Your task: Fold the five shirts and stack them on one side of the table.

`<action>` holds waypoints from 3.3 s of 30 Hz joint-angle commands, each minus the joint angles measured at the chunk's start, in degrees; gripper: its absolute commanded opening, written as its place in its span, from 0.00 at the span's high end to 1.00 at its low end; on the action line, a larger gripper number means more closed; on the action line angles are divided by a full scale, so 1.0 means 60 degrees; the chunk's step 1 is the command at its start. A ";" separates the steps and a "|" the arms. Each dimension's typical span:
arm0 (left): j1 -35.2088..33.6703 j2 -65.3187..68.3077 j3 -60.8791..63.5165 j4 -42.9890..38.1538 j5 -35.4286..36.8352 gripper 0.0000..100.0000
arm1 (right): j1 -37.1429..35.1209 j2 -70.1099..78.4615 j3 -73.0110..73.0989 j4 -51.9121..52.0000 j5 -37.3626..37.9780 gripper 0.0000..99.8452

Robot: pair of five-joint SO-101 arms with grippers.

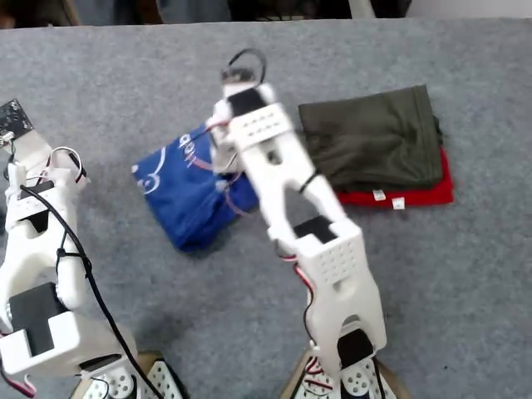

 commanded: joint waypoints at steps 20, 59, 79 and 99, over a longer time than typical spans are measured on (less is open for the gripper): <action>0.0125 -0.0454 -0.0139 -0.0205 0.0000 0.97 | 0.6681 -0.0725 -0.4227 0.0469 0.5553 0.98; 0.0125 -0.0469 0.0212 -0.0205 -0.0015 0.97 | 0.7663 0.2527 -0.4725 -0.2491 0.4674 0.99; 0.0139 -0.0469 0.0183 -0.0234 -0.0015 0.97 | 0.4747 0.0271 -0.5985 0.0777 0.4718 0.92; 0.0125 -0.0469 0.0168 -0.0234 -0.0015 0.97 | 0.3619 -0.1297 0.0198 -0.0029 0.5421 0.69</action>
